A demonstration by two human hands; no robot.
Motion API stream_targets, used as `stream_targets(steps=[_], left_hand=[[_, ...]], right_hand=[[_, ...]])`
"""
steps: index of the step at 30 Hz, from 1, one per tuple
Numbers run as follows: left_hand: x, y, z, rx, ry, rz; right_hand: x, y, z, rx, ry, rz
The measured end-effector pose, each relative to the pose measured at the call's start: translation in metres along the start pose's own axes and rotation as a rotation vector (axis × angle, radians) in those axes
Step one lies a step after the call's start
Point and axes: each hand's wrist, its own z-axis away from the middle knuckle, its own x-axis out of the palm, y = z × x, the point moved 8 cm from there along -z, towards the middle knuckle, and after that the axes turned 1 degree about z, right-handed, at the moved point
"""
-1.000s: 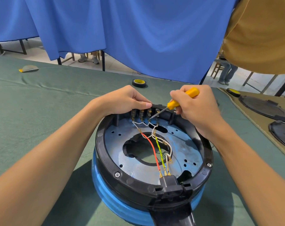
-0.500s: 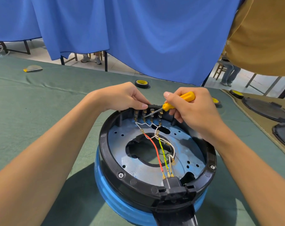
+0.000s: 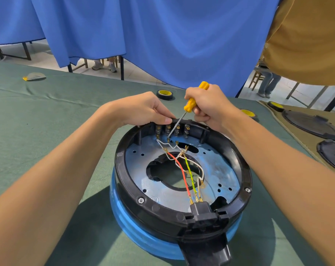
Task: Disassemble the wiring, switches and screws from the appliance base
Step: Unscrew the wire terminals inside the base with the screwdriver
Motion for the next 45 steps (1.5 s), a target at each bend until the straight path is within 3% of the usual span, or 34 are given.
stream_targets(steps=[5, 10, 13, 19, 38, 45], left_hand=[[0.0, -0.003, -0.001, -0.01, 0.014, 0.037], [0.001, -0.003, 0.0, -0.01, 0.002, 0.057], [0.001, -0.001, 0.002, -0.011, -0.003, 0.051], [-0.001, -0.003, 0.011, -0.069, -0.118, 0.047], [-0.029, -0.007, 0.006, -0.144, 0.114, -0.212], [-0.028, -0.007, 0.003, -0.092, 0.147, -0.225]], right_hand=[[0.005, -0.016, 0.011, -0.174, -0.01, 0.12], [0.002, -0.032, 0.055, -0.495, 0.035, 0.536], [-0.004, -0.034, 0.078, -0.591, 0.067, 0.559], [-0.017, -0.025, 0.079, -0.494, 0.101, 0.255], [0.001, -0.024, 0.066, -0.479, 0.033, 0.309], [0.002, -0.02, 0.04, -0.326, 0.045, 0.187]])
